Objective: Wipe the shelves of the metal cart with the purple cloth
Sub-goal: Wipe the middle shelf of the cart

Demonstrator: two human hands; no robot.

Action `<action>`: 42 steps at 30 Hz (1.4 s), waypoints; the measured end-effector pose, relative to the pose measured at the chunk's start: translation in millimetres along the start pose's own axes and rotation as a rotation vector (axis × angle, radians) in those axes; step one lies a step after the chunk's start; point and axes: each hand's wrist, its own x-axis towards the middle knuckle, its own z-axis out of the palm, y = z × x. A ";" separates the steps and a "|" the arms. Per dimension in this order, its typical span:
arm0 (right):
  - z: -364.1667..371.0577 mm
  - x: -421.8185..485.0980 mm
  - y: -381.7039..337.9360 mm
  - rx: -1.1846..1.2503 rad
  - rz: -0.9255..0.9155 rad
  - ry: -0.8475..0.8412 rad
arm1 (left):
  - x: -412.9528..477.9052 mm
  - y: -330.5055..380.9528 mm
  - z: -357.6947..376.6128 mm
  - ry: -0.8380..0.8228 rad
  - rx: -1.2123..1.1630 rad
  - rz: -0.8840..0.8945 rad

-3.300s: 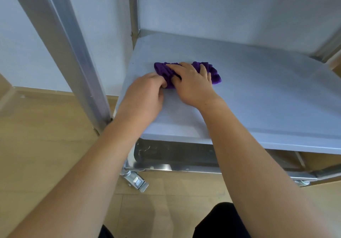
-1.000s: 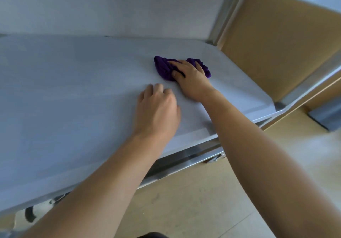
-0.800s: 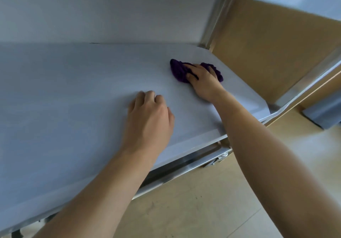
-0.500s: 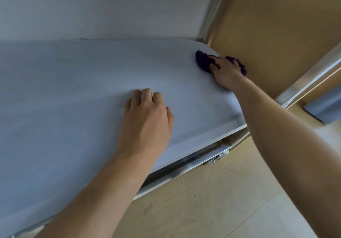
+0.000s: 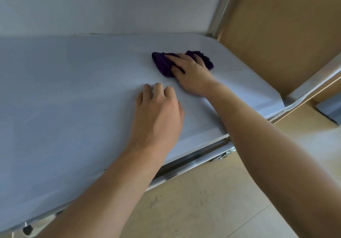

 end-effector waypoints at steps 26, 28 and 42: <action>-29.5 98.2 82.3 -0.025 0.313 -0.071 | 0.5 7.7 7.2 0.044 -0.024 0.010; -29.1 97.0 71.1 -0.023 0.246 -0.123 | 1.3 6.8 8.0 0.065 -0.031 0.010; 5.1 35.6 -79.3 0.087 -0.346 -0.173 | 1.0 -1.8 -17.2 0.094 -0.237 -0.101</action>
